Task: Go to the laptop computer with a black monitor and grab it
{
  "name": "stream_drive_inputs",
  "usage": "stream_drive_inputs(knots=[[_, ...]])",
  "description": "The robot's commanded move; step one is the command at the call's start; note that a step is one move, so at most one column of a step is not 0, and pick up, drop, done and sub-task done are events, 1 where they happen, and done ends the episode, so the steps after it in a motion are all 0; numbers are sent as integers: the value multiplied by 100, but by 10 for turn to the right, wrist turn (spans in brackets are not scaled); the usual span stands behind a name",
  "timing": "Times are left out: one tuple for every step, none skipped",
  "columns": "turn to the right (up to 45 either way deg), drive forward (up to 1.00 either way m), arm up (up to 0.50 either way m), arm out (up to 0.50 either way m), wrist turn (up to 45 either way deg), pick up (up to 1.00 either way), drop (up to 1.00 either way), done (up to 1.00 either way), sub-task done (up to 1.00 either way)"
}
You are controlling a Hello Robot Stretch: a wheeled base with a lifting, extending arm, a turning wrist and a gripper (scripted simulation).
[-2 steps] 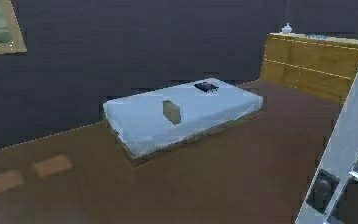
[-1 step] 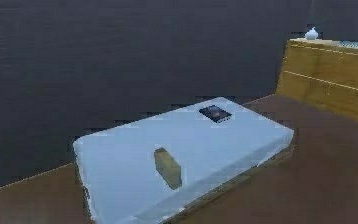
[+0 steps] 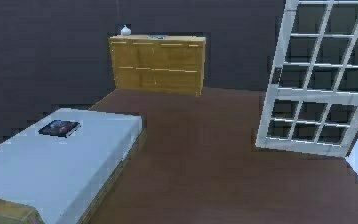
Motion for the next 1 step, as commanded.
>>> stream_drive_inputs(knots=[[150,0,0,0,0,0,0,0,0]])
